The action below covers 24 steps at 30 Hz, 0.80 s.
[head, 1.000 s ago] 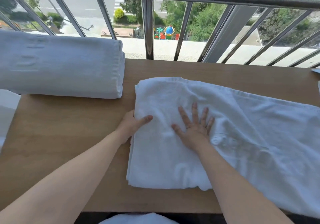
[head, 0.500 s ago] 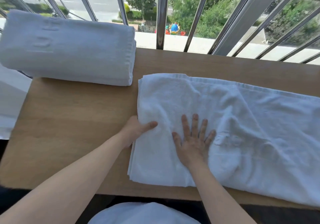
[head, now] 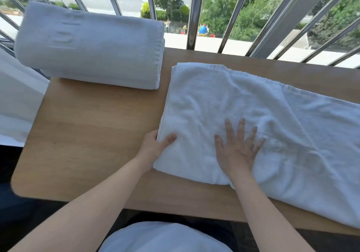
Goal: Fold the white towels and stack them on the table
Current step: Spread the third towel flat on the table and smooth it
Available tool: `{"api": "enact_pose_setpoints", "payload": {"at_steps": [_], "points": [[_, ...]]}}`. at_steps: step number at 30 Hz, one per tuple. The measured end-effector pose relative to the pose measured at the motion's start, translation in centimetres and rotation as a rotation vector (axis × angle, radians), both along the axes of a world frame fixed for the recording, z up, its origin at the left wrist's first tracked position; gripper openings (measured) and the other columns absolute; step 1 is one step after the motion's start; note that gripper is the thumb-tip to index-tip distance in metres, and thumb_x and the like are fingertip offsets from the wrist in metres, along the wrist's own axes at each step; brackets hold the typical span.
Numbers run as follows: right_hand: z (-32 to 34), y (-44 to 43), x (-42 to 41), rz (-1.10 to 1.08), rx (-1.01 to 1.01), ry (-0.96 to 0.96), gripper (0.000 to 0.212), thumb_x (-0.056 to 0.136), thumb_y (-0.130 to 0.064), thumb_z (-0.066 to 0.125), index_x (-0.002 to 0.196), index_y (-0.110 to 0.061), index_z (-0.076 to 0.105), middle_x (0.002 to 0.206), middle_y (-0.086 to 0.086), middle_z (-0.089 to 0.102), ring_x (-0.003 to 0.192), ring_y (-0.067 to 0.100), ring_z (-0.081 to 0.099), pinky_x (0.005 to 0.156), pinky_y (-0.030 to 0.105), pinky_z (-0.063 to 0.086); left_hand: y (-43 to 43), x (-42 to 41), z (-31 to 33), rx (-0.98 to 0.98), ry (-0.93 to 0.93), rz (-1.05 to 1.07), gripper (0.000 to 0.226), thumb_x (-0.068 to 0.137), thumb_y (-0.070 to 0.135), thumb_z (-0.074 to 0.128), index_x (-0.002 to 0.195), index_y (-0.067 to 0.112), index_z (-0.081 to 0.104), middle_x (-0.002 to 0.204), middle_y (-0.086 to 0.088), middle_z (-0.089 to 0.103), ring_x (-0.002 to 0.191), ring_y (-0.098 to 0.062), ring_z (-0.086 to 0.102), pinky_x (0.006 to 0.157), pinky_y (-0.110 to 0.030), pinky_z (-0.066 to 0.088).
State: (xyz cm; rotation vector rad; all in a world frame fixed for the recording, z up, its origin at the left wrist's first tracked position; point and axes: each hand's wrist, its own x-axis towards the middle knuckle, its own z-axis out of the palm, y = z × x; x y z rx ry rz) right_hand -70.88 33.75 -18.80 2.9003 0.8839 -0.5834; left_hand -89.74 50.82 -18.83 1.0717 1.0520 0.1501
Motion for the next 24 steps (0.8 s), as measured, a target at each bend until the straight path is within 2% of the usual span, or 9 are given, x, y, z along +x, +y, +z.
{"api": "enact_pose_setpoints", "payload": {"at_steps": [3, 5, 10, 14, 18, 21, 24], "points": [[-0.5, -1.5, -2.5, -0.080, -0.093, 0.001, 0.072, 0.087, -0.074, -0.009, 0.146, -0.043, -0.036, 0.161, 0.004, -0.035, 0.147, 0.038, -0.026, 0.110, 0.068, -0.021, 0.1, -0.9, 0.2, 0.014, 0.028, -0.205, 0.053, 0.068, 0.049, 0.087, 0.113, 0.026, 0.070, 0.104, 0.012, 0.077, 0.093, -0.008, 0.074, 0.070, -0.022, 0.060], [-0.9, -1.7, -2.8, -0.078, -0.061, 0.016, 0.071, 0.088, -0.073, -0.008, 0.144, -0.043, -0.039, 0.157, 0.002, -0.041, 0.146, 0.037, -0.031, 0.109, 0.069, -0.018, -0.2, -1.3, 0.1, 0.021, 0.044, -0.253, 0.052, 0.069, 0.048, 0.087, 0.114, 0.028, 0.070, 0.105, 0.014, 0.076, 0.094, -0.006, 0.073, 0.072, -0.022, 0.060], [-1.2, -2.4, -1.6, 0.022, 0.001, 0.039, 0.068, 0.089, -0.076, -0.004, 0.144, -0.049, -0.034, 0.155, -0.006, -0.044, 0.140, 0.030, -0.044, 0.109, 0.066, -0.024, -1.6, -1.7, -0.1, 0.027, 0.064, -0.117, 0.055, 0.064, 0.049, 0.087, 0.111, 0.024, 0.072, 0.102, 0.011, 0.077, 0.093, -0.010, 0.074, 0.078, -0.031, 0.060], [-0.9, -2.3, 1.2, 0.148, -0.001, 0.061, 0.068, 0.089, -0.078, 0.000, 0.144, -0.053, -0.031, 0.155, -0.010, -0.043, 0.143, 0.026, -0.041, 0.109, 0.063, -0.027, -3.9, -1.6, -0.1, 0.023, 0.064, -0.059, 0.052, 0.063, 0.050, 0.087, 0.107, 0.028, 0.070, 0.097, 0.017, 0.076, 0.089, -0.004, 0.073, 0.069, -0.020, 0.059], [-0.6, -2.5, 3.1, 0.230, -0.017, 0.096, 0.067, 0.091, -0.077, 0.004, 0.142, -0.055, -0.033, 0.156, -0.012, -0.041, 0.143, 0.024, -0.040, 0.109, 0.060, -0.028, -5.6, -1.2, -0.1, 0.046, 0.082, 0.008, 0.051, 0.064, 0.050, 0.087, 0.108, 0.031, 0.069, 0.098, 0.016, 0.076, 0.088, -0.002, 0.072, 0.070, -0.020, 0.059], [-0.4, -3.8, 1.5, 0.230, -0.014, 0.130, 0.067, 0.092, -0.074, 0.004, 0.143, -0.051, -0.035, 0.155, -0.012, -0.043, 0.140, 0.023, -0.045, 0.108, 0.060, -0.030, -5.5, -1.6, 0.3, 0.136, 0.136, 0.072, 0.042, 0.068, 0.050, 0.088, 0.101, 0.033, 0.069, 0.089, 0.021, 0.075, 0.078, 0.000, 0.072, 0.059, -0.016, 0.055], [-0.1, -5.9, -1.0, 0.280, 0.003, 0.171, 0.068, 0.093, -0.072, 0.002, 0.145, -0.048, -0.034, 0.153, -0.014, -0.045, 0.139, 0.023, -0.045, 0.107, 0.058, -0.033, -5.6, -2.9, 0.2, 0.246, 0.234, 0.155, 0.044, 0.068, 0.054, 0.088, 0.100, 0.032, 0.067, 0.092, 0.013, 0.075, 0.081, -0.009, 0.072, 0.064, -0.027, 0.056]]}}
